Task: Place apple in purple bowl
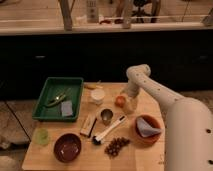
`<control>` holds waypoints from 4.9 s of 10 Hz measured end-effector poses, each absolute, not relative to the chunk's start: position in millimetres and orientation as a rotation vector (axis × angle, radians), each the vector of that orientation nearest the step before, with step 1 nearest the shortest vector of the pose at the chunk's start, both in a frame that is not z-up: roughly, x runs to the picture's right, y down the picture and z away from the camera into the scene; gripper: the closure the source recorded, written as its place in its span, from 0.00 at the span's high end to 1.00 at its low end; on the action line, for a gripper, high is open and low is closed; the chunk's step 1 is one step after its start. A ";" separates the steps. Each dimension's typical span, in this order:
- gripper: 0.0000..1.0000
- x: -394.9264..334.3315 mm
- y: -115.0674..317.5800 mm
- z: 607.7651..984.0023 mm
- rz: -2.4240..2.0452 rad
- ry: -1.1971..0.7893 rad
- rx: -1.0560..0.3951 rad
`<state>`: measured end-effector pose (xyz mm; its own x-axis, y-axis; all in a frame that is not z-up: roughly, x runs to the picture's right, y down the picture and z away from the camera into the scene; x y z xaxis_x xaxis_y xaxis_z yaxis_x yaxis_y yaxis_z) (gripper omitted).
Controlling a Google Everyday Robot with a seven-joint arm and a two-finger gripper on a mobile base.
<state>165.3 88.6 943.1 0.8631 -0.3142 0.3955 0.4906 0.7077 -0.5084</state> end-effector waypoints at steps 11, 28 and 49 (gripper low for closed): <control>0.80 170.7 88.1 947.2 -0.462 -0.299 -0.636; 0.80 178.1 87.8 949.1 -0.496 -0.311 -0.619; 0.15 126.6 92.2 915.9 -0.721 -0.489 -0.553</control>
